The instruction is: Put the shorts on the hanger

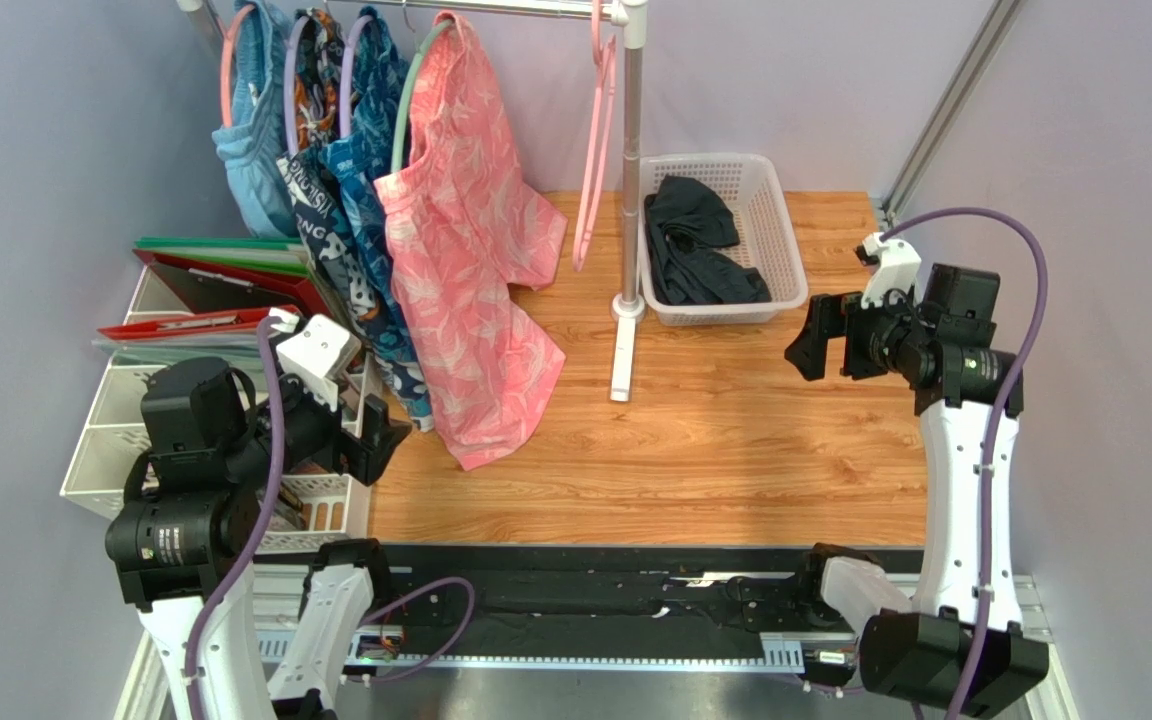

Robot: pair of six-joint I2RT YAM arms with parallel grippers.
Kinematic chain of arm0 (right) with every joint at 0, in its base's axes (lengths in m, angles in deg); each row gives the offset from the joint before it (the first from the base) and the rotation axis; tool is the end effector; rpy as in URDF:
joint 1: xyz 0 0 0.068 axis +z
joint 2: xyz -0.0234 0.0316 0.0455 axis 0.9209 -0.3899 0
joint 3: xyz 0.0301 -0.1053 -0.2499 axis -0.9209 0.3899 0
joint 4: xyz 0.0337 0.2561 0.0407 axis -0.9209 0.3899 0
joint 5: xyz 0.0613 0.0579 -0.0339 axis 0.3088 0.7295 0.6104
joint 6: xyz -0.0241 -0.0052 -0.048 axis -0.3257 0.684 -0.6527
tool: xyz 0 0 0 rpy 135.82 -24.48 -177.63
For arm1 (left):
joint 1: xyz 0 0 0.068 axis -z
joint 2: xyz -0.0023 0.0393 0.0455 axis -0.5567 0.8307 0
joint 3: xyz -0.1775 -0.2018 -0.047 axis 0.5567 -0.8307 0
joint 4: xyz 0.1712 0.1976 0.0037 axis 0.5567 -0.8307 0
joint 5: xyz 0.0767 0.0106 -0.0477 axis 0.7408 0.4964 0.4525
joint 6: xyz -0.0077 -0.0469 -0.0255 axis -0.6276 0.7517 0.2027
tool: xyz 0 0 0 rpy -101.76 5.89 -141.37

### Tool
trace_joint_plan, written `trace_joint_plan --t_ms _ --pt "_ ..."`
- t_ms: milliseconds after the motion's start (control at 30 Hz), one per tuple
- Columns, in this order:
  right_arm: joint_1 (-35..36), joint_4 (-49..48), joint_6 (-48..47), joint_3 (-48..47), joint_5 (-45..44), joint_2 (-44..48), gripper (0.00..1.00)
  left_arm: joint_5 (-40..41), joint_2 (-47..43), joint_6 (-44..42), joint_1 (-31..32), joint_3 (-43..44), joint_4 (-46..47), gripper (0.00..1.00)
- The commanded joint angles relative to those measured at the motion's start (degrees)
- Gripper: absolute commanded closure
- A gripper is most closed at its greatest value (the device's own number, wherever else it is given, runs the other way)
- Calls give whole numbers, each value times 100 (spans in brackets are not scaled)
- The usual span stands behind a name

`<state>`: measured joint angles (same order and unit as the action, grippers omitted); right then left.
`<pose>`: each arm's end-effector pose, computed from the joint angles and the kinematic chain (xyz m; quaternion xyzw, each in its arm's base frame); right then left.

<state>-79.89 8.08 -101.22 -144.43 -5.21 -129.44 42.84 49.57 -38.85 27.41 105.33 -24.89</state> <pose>0.1840 -0.0240 0.3668 -0.1080 0.8940 0.1412 0.4113 0.0441 -0.0151 0.4361 0.2204 0.8200 -0.1555 0.5048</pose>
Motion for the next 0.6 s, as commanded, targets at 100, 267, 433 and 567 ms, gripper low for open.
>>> trace_joint_plan --t_ms 100,267,433,567 --pt "159 -342 138 -628 -2 -739 0 220 252 20 -18 179 54 1" --pt "405 -588 226 -962 -240 -1397 0 10 367 56 -18 240 27 1" --pt "949 -861 235 -1558 -801 -2144 0 -17 507 -6 -18 302 45 1" --pt "1467 -1142 209 -2183 -1435 -3126 0 -148 657 -32 -18 319 45 1"
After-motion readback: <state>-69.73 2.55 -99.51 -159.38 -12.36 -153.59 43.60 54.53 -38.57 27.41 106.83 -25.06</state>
